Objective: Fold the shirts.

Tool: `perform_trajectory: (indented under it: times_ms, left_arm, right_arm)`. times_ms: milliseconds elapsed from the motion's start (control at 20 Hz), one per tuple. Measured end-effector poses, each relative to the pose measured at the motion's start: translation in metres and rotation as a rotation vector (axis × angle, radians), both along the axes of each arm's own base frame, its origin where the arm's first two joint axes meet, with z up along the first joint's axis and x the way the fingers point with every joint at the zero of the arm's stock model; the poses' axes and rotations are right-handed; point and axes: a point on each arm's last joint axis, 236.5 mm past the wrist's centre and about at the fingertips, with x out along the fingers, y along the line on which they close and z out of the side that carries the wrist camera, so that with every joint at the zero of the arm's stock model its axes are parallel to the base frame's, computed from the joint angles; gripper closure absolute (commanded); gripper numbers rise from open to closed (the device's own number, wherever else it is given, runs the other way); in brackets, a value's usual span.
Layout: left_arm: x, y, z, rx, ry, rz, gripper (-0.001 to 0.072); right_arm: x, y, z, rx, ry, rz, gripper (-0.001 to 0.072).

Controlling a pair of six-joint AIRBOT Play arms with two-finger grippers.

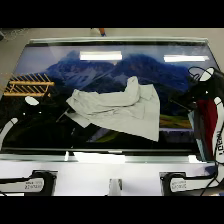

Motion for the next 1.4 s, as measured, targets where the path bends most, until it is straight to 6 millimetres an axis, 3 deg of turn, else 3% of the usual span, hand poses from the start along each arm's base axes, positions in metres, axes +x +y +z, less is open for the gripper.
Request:
perform_trajectory:
  times_ms: [150,200,250,350,400,700,1050,1150,1200,1250,1400]
  left_arm:
    - [0.008,-0.014,-0.005,-0.002,-0.017,0.015,0.0105]
    - [0.011,-0.017,-0.007,0.0,-0.022,0.026,0.0165]
    - [0.015,-0.019,-0.01,0.005,-0.03,0.042,0.0359]
    - [0.018,-0.021,-0.016,0.018,-0.032,0.056,0.0601]
    - [0.019,-0.022,-0.018,0.021,-0.036,0.063,0.0672]
    - [0.028,-0.023,-0.014,0.047,-0.088,0.031,0.0674]
    - [0.026,-0.036,0.012,0.053,-0.158,-0.06,0.0675]
    - [0.025,-0.042,0.018,0.054,-0.174,-0.079,0.0675]
    - [0.024,-0.045,0.022,0.052,-0.181,-0.089,0.0675]
    - [0.024,-0.048,0.026,0.051,-0.192,-0.097,0.0675]
    - [0.027,-0.054,0.058,0.053,-0.273,-0.117,0.0675]
  right_arm:
    - [-0.005,0.004,-0.005,0.015,0.017,0.006,0.0049]
    - [-0.011,0.006,-0.009,0.022,0.036,0.013,0.0049]
    - [-0.018,0.008,-0.013,0.028,0.056,0.016,0.0049]
    - [-0.036,0.012,-0.027,0.041,0.099,0.02,0.0049]
    - [-0.044,0.014,-0.033,0.048,0.113,0.02,0.0048]
    - [-0.095,0.033,-0.068,0.104,0.212,0.017,0.0048]
    - [-0.109,0.068,-0.087,0.229,0.217,-0.059,0.0128]
    - [-0.105,0.078,-0.091,0.237,0.19,-0.058,0.0371]
    - [-0.098,0.085,-0.093,0.242,0.159,-0.057,0.0619]
    - [-0.092,0.09,-0.097,0.234,0.126,-0.046,0.0688]
    - [-0.077,0.101,-0.093,0.229,0.059,-0.014,0.0692]
